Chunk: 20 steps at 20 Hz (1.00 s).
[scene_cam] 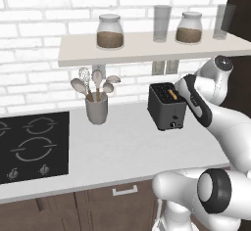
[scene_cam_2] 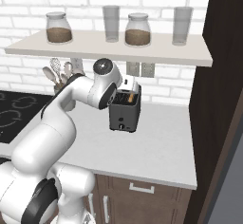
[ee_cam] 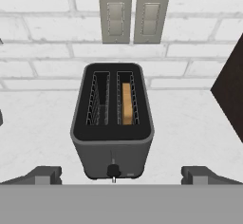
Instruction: Start the toaster. Once the lever pops up, take the bread to the plate on the dining counter.
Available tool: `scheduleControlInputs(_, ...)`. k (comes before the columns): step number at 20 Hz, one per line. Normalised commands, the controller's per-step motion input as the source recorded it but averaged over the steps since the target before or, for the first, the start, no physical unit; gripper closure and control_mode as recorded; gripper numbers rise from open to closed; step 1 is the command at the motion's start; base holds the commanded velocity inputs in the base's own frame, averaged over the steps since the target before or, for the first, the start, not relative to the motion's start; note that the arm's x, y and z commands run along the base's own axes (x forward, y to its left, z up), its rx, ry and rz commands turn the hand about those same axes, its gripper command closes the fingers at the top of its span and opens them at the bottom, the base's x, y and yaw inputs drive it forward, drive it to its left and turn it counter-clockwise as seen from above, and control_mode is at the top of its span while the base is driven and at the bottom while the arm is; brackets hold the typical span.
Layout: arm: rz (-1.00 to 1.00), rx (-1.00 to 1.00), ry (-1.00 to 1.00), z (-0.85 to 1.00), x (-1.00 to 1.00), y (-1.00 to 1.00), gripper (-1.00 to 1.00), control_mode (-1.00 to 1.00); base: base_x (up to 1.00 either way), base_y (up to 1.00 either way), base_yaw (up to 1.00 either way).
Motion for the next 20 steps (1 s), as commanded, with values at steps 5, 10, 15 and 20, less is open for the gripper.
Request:
scheduleControlInputs(5,0.00,0.00,0.00,0.00,0.00,0.00,-1.00,-1.00,0.00,0.00,0.00)
scheduleControlInputs(10,0.00,0.00,0.00,0.00,0.00,0.00,-1.00,-1.00,0.00,0.00,0.00)
scheduleControlInputs(15,0.00,0.00,0.00,0.00,0.00,0.00,-1.00,-1.00,0.00,0.00,0.00)
scheduleControlInputs(20,0.00,0.00,0.00,0.00,0.00,0.00,-1.00,-1.00,0.00,0.00,0.00)
